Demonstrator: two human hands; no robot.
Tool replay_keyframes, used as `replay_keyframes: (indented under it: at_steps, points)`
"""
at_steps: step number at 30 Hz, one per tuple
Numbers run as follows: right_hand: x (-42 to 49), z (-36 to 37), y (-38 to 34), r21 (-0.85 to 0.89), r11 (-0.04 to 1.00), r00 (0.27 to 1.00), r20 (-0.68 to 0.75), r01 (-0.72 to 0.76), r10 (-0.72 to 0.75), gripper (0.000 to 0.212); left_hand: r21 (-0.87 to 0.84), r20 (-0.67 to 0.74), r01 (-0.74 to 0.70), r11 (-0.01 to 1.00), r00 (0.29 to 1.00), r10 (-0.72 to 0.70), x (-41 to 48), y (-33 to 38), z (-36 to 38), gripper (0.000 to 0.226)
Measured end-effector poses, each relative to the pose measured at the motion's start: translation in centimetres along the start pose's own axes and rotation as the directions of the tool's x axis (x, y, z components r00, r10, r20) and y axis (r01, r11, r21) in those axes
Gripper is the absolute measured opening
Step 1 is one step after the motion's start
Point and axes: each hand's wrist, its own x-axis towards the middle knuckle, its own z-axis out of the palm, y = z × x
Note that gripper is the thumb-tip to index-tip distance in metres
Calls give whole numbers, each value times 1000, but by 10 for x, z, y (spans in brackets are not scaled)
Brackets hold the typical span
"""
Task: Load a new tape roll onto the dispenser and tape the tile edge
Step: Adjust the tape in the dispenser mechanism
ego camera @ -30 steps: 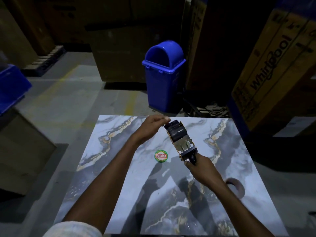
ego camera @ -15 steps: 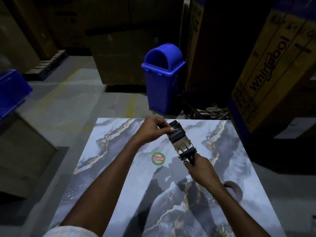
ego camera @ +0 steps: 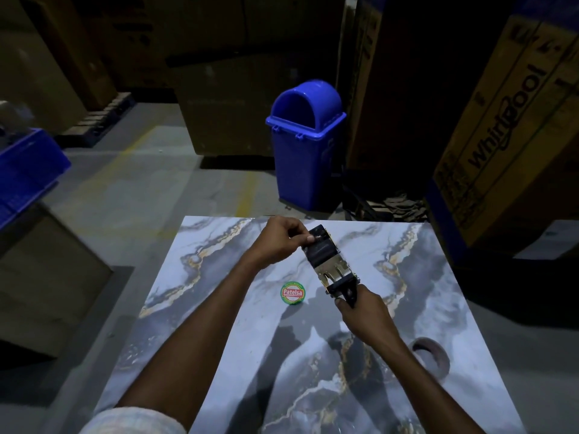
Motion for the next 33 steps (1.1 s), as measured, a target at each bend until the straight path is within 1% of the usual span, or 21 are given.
replay_keyframes:
  at_steps: [5, 7, 9, 10, 12, 15, 17, 19, 22, 25, 28, 33]
  points:
    - [-3, 5, 3, 143, 988, 998, 37, -53, 48, 24, -133, 49, 61, 989, 997, -55, -3, -32, 7, 14]
    - [-4, 8, 5, 178, 982, 998, 41, -58, 51, 26, -225, 22, 85, 971, 996, -82, -7, -40, 12, 17]
    - [-5, 12, 7, 211, 976, 999, 32, -50, 44, 26, -341, -39, 94, 935, 993, -114, -10, -43, 14, 20]
    - [-5, 13, 8, 226, 973, 999, 29, -49, 44, 25, -372, -60, 90, 924, 991, -121, -11, -44, 16, 20]
    - [-5, 16, 9, 239, 969, 998, 25, -55, 50, 23, -335, -83, 62, 940, 992, -95, -11, -46, 17, 19]
    - [-4, 21, 10, 267, 961, 998, 29, -70, 64, 21, -182, -99, -19, 983, 995, 1, -11, -49, 19, 14]
    - [-3, 23, 10, 276, 958, 997, 22, -74, 70, 20, -102, -99, -52, 993, 994, 42, -10, -47, 20, 15]
    - [-2, 24, 10, 281, 957, 998, 14, -68, 67, 19, -52, -114, -56, 997, 992, 50, -10, -44, 21, 16]
    - [0, 24, 11, 274, 960, 998, 0, -58, 60, 19, 11, -142, -56, 998, 988, 57, -10, -37, 20, 9]
    - [2, 24, 11, 268, 962, 999, -7, -49, 53, 19, 13, -128, -20, 1000, 991, 21, -11, -32, 21, 6]
    - [3, 24, 11, 273, 961, 999, -14, -42, 48, 18, -11, -87, 6, 1000, 996, -7, -10, -31, 21, 7]
    - [6, 22, 14, 270, 962, 999, -1, -49, 51, 17, -137, 15, -11, 991, 1000, 13, -9, -32, 10, 12]
